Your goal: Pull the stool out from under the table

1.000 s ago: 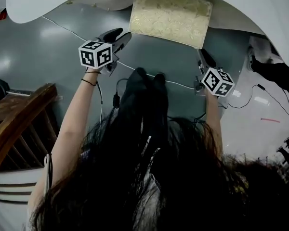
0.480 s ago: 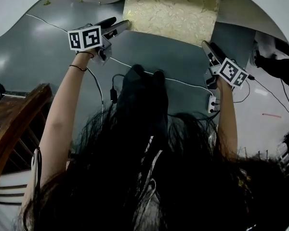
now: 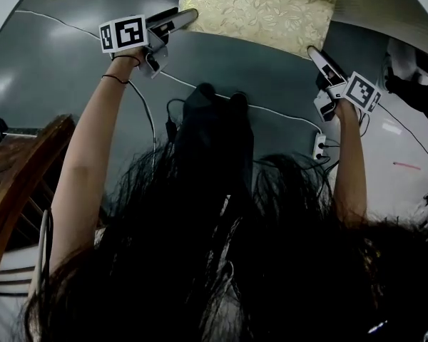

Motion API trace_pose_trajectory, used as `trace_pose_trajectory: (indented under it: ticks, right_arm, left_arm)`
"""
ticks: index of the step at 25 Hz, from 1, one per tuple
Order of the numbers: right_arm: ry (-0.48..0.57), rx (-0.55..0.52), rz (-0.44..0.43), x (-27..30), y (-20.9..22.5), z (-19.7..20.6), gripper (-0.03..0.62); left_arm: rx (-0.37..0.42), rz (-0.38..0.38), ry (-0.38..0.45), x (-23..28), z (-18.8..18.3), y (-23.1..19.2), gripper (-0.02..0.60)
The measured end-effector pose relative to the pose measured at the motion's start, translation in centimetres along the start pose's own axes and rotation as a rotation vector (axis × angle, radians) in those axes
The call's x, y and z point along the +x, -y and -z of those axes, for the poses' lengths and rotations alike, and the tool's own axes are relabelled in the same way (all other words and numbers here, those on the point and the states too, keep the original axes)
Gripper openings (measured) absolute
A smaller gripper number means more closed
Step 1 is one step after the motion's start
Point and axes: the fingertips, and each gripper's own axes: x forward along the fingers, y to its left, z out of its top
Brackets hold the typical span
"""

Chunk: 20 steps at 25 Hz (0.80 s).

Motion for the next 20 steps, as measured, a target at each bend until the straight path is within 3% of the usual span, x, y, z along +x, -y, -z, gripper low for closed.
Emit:
trace_pose_trajectory:
  ticks: [3,8,12,20]
  right_arm:
    - [0.019,-0.016,0.004,-0.23,-0.60,-0.04,0.270]
    - [0.039,-0.018,0.074,-0.68,0.09,-0.02,0.268]
    - [0.047,-0.021,0.082,-0.50,0.03,0.13,0.267]
    - [0.022,-0.012,0.085,-0.67,-0.07,0.15,0.267]
  left_arm:
    - [-0.050,0.035,0.025,0.28,0.11,0.44,0.351]
    - [-0.198,0.017,0.123,-0.36,0.15,0.00,0.333]
    - [-0.214,-0.027,0.197,-0.51,-0.03,-0.53,0.313]
    - [-0.207,-0.058,0.080,-0.21,0.26,-0.11,0.313]
